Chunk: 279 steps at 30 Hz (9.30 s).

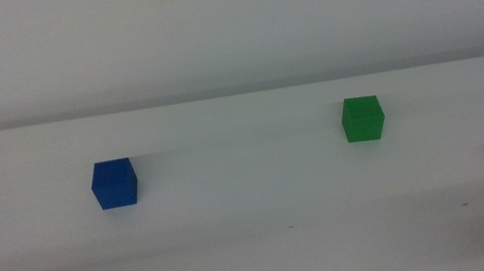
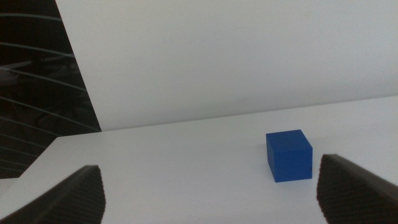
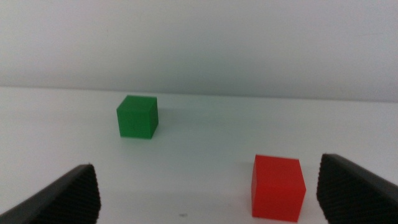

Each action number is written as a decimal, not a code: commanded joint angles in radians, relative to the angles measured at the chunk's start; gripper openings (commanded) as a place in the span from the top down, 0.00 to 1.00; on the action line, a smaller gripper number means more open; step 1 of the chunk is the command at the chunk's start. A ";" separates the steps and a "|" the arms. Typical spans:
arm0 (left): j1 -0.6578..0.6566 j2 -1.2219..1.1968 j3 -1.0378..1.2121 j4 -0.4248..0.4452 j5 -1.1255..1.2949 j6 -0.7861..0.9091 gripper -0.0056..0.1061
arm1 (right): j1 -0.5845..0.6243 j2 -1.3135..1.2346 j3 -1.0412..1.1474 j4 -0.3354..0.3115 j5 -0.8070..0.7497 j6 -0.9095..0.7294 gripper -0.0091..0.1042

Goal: Stack red cubes first, then green, then blue cubes in a specific spot.

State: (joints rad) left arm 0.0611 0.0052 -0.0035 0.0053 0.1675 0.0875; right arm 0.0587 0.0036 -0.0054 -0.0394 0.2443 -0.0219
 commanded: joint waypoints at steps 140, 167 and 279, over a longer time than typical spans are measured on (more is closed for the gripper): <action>-0.002 -0.042 0.042 -0.005 -0.016 0.002 0.13 | 0.608 2.188 -1.763 -0.028 0.959 0.597 0.80; -0.002 -0.042 0.042 -0.005 -0.016 0.002 0.13 | 0.620 2.257 -1.763 -0.046 0.880 0.591 0.80; -0.002 -0.042 0.042 -0.005 -0.016 0.002 0.13 | 0.674 2.111 -1.773 -0.160 0.948 0.699 0.71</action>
State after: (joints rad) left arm 0.0611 0.0052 -0.0035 0.0053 0.1675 0.0875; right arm 0.7365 2.1167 -1.7797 -0.1829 1.2027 0.6941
